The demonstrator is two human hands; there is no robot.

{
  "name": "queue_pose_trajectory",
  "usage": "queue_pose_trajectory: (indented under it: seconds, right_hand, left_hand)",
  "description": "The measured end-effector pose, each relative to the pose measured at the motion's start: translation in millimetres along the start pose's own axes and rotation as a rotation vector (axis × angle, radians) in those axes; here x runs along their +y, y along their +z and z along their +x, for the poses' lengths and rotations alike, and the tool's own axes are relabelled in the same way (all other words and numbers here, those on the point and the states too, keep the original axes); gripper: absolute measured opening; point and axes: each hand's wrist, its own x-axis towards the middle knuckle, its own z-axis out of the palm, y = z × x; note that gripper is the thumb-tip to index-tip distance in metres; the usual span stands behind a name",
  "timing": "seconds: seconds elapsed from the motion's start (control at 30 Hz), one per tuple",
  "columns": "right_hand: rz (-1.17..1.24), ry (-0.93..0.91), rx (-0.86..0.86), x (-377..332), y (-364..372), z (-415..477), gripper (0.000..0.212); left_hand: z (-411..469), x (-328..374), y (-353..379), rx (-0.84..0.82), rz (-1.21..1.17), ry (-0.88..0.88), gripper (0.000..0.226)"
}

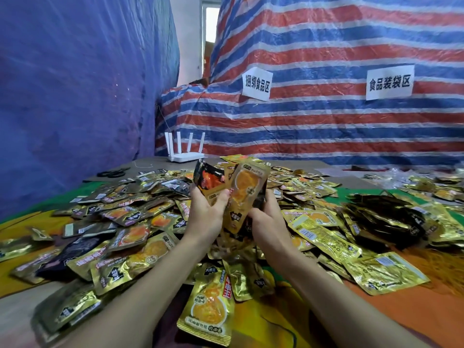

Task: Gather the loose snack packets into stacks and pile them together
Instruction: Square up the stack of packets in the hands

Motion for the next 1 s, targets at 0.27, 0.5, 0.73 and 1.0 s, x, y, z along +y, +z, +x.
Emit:
queue_pose_trajectory:
  seconds: [0.27, 0.5, 0.73, 1.0]
  right_hand:
    - [0.156, -0.009, 0.126, -0.2, 15.9, -10.8, 0.045]
    - [-0.109, -0.156, 0.183, 4.5, 12.5, -13.5, 0.033]
    - [-0.010, -0.231, 0.136, 4.3, 12.9, -18.9, 0.039]
    - [-0.009, -0.269, 0.201, 4.7, 8.2, -15.8, 0.034]
  left_hand:
    - [-7.0, -0.6, 3.7, -0.130, 0.008, 0.055, 0.048]
    - [-20.2, 8.6, 6.0, -0.301, -0.021, 0.209, 0.056]
    - [-32.3, 1.1, 4.0, -0.323, -0.118, 0.159, 0.049]
    - [-33.0, 1.5, 1.6, -0.416, 0.129, 0.155, 0.052]
